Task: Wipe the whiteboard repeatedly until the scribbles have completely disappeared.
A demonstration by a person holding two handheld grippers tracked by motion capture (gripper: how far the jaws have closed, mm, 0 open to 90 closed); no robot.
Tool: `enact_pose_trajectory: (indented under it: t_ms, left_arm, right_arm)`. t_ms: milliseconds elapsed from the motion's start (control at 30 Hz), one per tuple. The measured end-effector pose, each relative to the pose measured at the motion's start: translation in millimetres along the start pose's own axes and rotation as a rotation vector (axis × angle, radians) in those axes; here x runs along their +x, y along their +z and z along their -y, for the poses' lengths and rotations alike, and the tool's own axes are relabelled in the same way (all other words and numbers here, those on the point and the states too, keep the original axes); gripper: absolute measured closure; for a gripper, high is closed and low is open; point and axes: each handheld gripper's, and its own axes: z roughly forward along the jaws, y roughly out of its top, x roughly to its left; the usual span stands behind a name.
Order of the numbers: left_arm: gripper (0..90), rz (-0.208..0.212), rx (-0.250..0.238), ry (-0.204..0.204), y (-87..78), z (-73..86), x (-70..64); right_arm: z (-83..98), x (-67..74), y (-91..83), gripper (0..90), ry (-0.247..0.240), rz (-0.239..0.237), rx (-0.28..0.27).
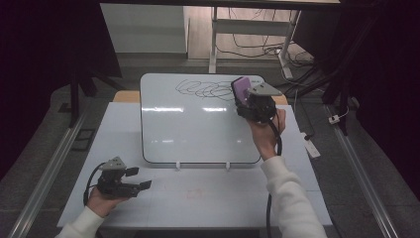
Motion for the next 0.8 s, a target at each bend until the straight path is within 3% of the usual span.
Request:
enact_pose_trajectory:
  t_ms: [200,233,300,400,467,533,567,600,633,667,733,800]
  left_arm:
    - [20.6,-0.002,0.0,-0.001,0.0,0.0,-0.2]
    - [20.6,-0.002,0.001,-0.001,0.2,0.0,-0.5]
    - [20.6,-0.002,0.002,0.0,0.4,0.0,-0.9]
    - [20.6,-0.001,0.002,0.002,0.1,0.2,-1.0]
    - [20.6,-0.001,0.0,0.002,-0.7,0.5,-0.6]
    - [20.6,-0.002,-0.002,0.001,-1.4,0.7,0.0]
    - [20.6,-0.002,-0.003,0.0,-1.7,0.7,0.2]
    - [20.7,0.0,-0.004,0.0,-1.8,0.8,0.3]
    - [20.7,0.0,-0.003,0.0,-1.7,0.7,0.3]
    - [20.7,-0.001,-0.002,0.001,-1.4,0.6,0.1]
    - [20.7,-0.002,0.001,0.001,-0.4,0.3,-0.6]
    - [20.7,-0.001,0.004,0.004,0.3,0.2,-1.2]
  right_arm:
    - [-15.0,12.7,21.4,39.7,-0.027,0.051,0.027]
    - [-18.5,22.9,26.4,39.7,-0.036,0.046,0.028]
    - [-20.0,29.5,28.8,39.8,-0.046,0.036,0.03]
    - [-24.0,53.2,33.7,39.9,-0.109,0.006,0.037]
    - [-24.2,54.2,33.4,39.9,-0.12,0.008,0.039]
    - [-23.8,46.6,30.8,39.9,-0.091,-0.001,0.039]
    - [-23.1,39.7,28.8,39.9,-0.079,0.019,0.038]
    - [-21.0,21.6,24.4,39.9,-0.033,0.059,0.036]
    - [-19.6,12.1,22.7,39.9,-0.001,0.07,0.033]
    - [-19.6,12.1,22.7,39.9,-0.001,0.07,0.033]
    - [-17.7,0.9,21.6,39.9,0.046,0.067,0.027]
    - [-19.1,6.9,24.3,39.9,0.036,0.07,0.029]
